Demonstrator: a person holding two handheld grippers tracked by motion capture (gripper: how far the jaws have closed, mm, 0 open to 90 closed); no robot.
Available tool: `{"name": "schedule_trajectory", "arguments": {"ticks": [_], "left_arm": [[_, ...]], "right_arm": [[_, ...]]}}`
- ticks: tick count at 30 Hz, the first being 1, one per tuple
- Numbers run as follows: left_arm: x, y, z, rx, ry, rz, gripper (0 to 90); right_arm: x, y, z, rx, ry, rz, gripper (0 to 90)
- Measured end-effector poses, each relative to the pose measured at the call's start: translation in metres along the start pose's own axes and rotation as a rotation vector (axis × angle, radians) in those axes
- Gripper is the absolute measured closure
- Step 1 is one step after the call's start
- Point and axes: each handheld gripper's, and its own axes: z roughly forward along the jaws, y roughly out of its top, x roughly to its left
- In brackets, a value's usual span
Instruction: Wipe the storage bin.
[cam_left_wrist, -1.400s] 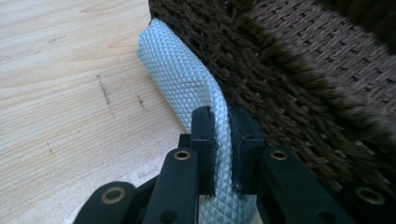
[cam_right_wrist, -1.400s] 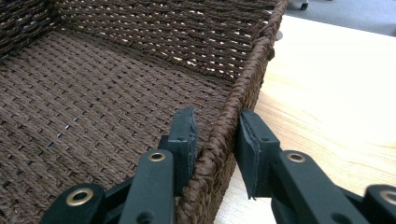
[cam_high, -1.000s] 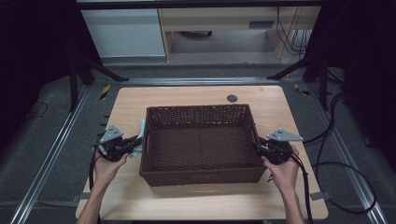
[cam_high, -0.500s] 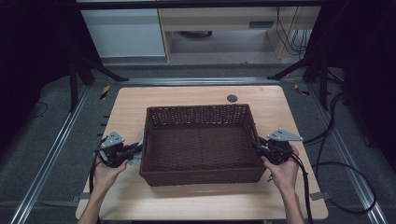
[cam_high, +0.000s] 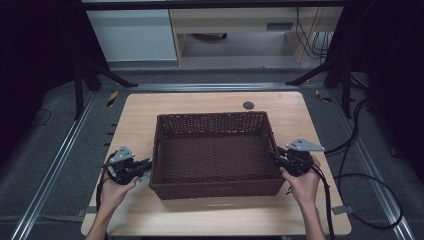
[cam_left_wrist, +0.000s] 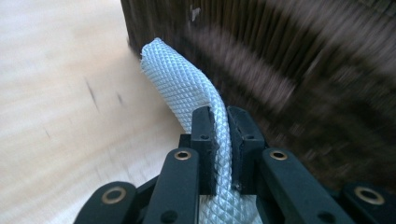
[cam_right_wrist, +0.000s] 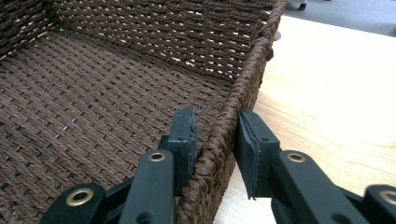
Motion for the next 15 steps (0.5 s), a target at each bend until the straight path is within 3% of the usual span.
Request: {"name": "schedule_trajectory", "arguments": {"ticks": [3, 6, 12, 15], "left_arm": [[0.000, 0.010, -0.017, -0.084, 0.006, 0.004, 80.5], [-0.001, 0.013, -0.027, -0.116, -0.001, 0.010, 80.5], [-0.007, 0.010, -0.027, -0.090, -0.006, 0.038, 80.5], [-0.010, 0.001, -0.016, -0.033, -0.012, 0.037, 80.5]], "right_arm": [[0.000, 0.000, 0.000, -0.003, 0.000, -0.001, 68.9], [0.000, 0.000, 0.000, -0.003, 0.000, 0.000, 68.9], [0.000, 0.000, 0.000, 0.000, -0.004, 0.001, 69.0], [0.001, 0.000, 0.000, -0.002, -0.011, -0.001, 69.3]]}}
